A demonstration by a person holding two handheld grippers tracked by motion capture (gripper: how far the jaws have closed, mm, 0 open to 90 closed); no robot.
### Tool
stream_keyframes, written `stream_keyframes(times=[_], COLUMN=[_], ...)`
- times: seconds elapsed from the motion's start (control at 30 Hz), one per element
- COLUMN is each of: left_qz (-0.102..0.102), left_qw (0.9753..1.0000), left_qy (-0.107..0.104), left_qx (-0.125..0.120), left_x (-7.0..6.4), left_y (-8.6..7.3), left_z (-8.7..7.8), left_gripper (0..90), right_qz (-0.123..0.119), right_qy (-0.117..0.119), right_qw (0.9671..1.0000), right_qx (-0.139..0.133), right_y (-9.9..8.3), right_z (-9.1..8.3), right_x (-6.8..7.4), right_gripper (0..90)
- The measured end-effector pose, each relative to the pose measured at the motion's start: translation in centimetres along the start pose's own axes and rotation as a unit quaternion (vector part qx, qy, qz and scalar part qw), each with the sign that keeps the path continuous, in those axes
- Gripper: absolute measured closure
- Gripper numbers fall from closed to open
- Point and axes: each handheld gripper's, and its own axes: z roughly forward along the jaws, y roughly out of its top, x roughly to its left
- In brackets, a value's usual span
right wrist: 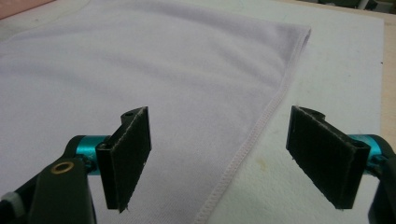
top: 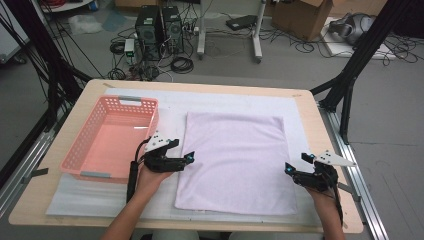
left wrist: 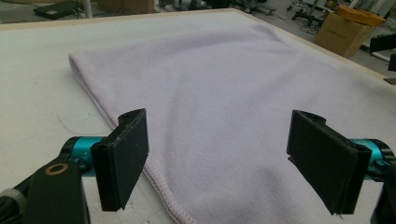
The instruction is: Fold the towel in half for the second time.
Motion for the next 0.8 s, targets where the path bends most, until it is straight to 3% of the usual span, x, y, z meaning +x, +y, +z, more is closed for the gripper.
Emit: stream_keyframes(times=[0.27,0.57,0.63,0.73,0.8], left_qz=[-0.024,-0.037,-0.044,-0.042,-0.051], left_qw=[0.9997,0.9992,0.9986,0.9977,0.9960], left_qy=[-0.005,0.014,0.016,0.035,0.048], left_qx=[-0.008,0.009,0.022,0.041,0.055], left_x=[0.5,1.6,2.0,2.7,3.4], left_y=[1.2,3.2,3.5,3.7,3.8], left_z=[0.7,2.8,3.6,4.8,5.7], left_gripper=[18.9,20.0,21.7,24.2,24.7], right_qz=[0.008,0.010,0.010,0.013,0.016], right_qy=[0.002,0.004,0.003,0.000,-0.002], right_qw=[0.9999,0.9996,0.9995,0.9992,0.9990], right_qx=[0.008,0.027,0.031,0.038,0.042], right_y=[0.2,1.2,1.6,2.2,2.6], right_z=[0.9,2.2,2.7,3.6,4.2], right_x=[-0.2,-0.9,-1.2,-1.6,-1.8], right_gripper=[20.8,20.8,20.8,20.9,21.3])
